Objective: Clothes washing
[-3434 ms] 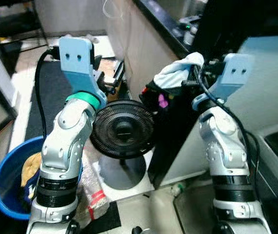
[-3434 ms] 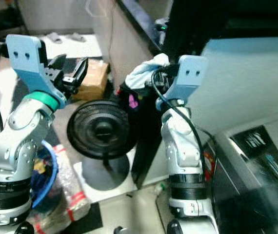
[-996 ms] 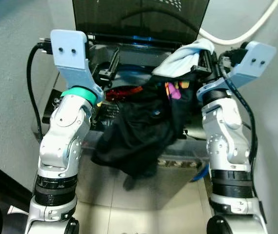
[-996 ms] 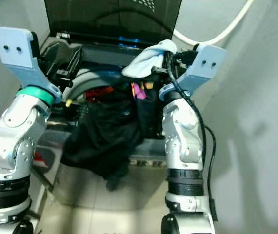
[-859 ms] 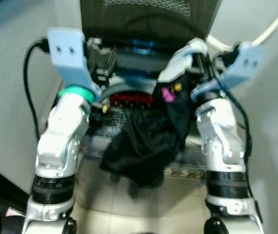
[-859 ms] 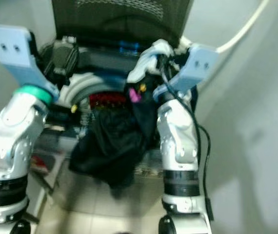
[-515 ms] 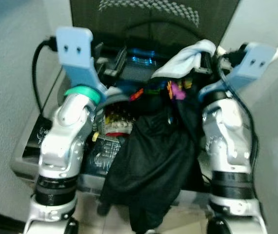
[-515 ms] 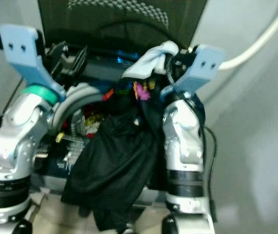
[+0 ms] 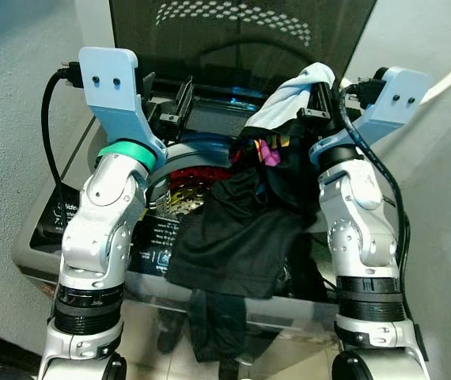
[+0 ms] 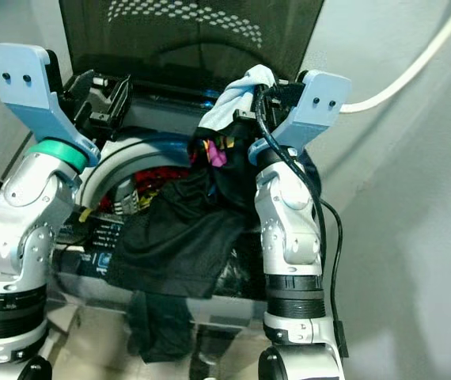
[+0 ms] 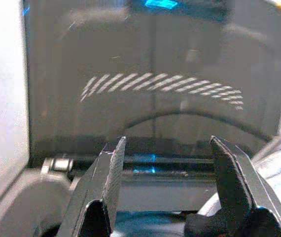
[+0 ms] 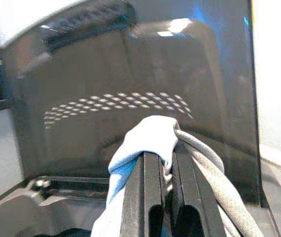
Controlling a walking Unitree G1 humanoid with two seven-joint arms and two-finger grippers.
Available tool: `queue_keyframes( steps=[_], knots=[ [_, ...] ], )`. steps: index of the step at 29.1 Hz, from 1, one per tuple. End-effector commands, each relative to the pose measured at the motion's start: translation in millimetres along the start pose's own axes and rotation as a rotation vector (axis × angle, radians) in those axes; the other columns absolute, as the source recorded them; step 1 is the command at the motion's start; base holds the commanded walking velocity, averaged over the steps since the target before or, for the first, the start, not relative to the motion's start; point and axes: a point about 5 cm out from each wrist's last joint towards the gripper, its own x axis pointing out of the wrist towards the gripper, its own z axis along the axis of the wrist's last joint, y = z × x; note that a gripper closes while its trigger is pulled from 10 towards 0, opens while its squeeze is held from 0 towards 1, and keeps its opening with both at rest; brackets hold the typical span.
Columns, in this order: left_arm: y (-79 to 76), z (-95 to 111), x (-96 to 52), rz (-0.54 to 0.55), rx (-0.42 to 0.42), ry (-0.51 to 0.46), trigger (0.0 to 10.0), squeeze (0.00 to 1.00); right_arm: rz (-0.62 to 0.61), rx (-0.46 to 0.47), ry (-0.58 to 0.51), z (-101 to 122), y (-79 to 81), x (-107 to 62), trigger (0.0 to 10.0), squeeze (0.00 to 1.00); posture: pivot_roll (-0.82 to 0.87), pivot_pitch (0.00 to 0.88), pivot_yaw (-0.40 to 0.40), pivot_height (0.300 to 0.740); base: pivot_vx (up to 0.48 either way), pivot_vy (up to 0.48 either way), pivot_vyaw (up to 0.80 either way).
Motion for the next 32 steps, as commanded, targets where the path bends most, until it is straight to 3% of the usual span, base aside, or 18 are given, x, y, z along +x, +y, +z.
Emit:
queue_keyframes(
  steps=[1,4,7,10,11,12,14,15,16,17,18,22,24,28,29,30,32],
  knots=[
    [-7.3,10.4,0.5,-0.06,0.056,-0.058,10.0,0.0,0.062,-0.033,-0.063,12.1,7.2,1.8,10.0,0.0,0.06,0.004,-0.009,0.74,0.0,0.0,0.0],
    [-7.3,10.4,0.5,-0.06,0.056,-0.058,10.0,0.0,0.062,-0.033,-0.063,12.1,7.2,1.8,10.0,0.0,0.06,0.004,-0.009,0.74,0.0,0.0,0.0],
    [-21.5,35.2,-0.5,-0.159,0.227,-0.219,10.0,0.0,0.227,-0.092,-0.2,45.1,32.0,14.7,10.0,0.0,0.07,0.003,-0.008,0.74,0.0,0.0,0.0],
    [-32.1,39.1,-4.1,-0.245,0.278,-0.239,10.0,0.0,0.267,-0.085,-0.253,59.2,38.8,20.9,10.0,0.0,0.07,0.003,-0.008,0.74,0.0,0.0,0.0],
    [-40.5,31.4,-10.8,-0.346,0.239,-0.181,10.0,0.0,0.29,-0.084,-0.288,68.0,43.2,25.2,10.0,0.0,0.07,0.002,-0.007,0.74,0.0,0.0,0.0],
    [-40.5,31.4,-10.8,-0.346,0.239,-0.181,10.0,0.0,0.29,-0.084,-0.288,68.0,43.2,25.2,10.0,0.0,0.07,0.002,-0.007,0.74,0.0,0.0,0.0],
    [-48.9,23.2,-18.8,-0.448,0.183,-0.121,10.0,0.0,0.311,-0.085,-0.321,76.5,47.7,28.9,10.0,0.0,0.07,0.002,-0.007,0.74,0.0,0.0,0.0],
    [-56.2,11.2,-28.8,-0.54,0.031,-0.027,10.0,0.0,0.393,-0.015,-0.357,90.7,57.6,31.6,10.0,0.0,0.07,0.006,-0.005,0.74,0.0,0.0,0.0],
    [-56.2,11.2,-28.8,-0.54,0.031,-0.027,10.0,0.0,0.393,-0.015,-0.357,90.7,57.6,31.6,10.0,0.0,0.07,0.006,-0.005,0.74,0.0,0.0,0.0],
    [-62.7,3.9,-36.5,-0.612,-0.079,0.028,10.0,0.0,0.476,0.047,-0.383,101.9,66.4,31.3,10.0,0.0,0.07,0.006,-0.005,0.74,0.0,0.0,0.0],
    [-70.2,-7.3,-42.4,-0.689,-0.195,0.105,10.0,0.0,0.662,0.162,-0.408,119.0,82.4,24.1,10.0,0.0,0.06,0.007,-0.001,0.74,0.0,0.0,0.0],
    [-67.8,-16.2,-36.8,-0.676,-0.186,0.147,10.0,0.0,0.742,0.207,-0.412,124.0,87.1,19.3,10.0,0.0,0.06,0.008,0.005,0.74,0.0,0.0,0.0],
    [-58.8,-41.5,-20.9,-0.599,-0.184,0.298,10.0,0.0,0.794,0.27,-0.416,130.8,89.0,16.5,10.0,0.0,0.05,0.009,0.008,0.74,0.0,0.0,0.0],
    [-51.7,-50.2,-11.7,-0.535,-0.189,0.348,10.0,0.0,0.791,0.262,-0.419,132.2,88.4,17.5,10.0,0.0,0.05,0.01,0.01,0.74,0.0,0.0,0.0],
    [-47.5,-53.7,-7.5,-0.497,-0.187,0.374,10.0,0.0,0.789,0.257,-0.419,132.6,88.0,17.8,10.0,0.0,0.05,0.01,0.01,0.74,0.0,0.0,0.0],
    [-32.7,-58.8,3.0,-0.377,-0.168,0.413,10.0,0.0,0.787,0.264,-0.421,134.6,86.0,18.1,10.0,0.0,0.05,0.012,0.01,0.74,0.0,0.0,0.0],
    [-15.7,-62.8,12.9,-0.243,-0.148,0.452,10.0,0.0,0.788,0.276,-0.422,136.9,83.6,18.2,10.0,0.0,0.05,0.012,0.01,0.74,0.0,0.0,0.0]
  ],
)
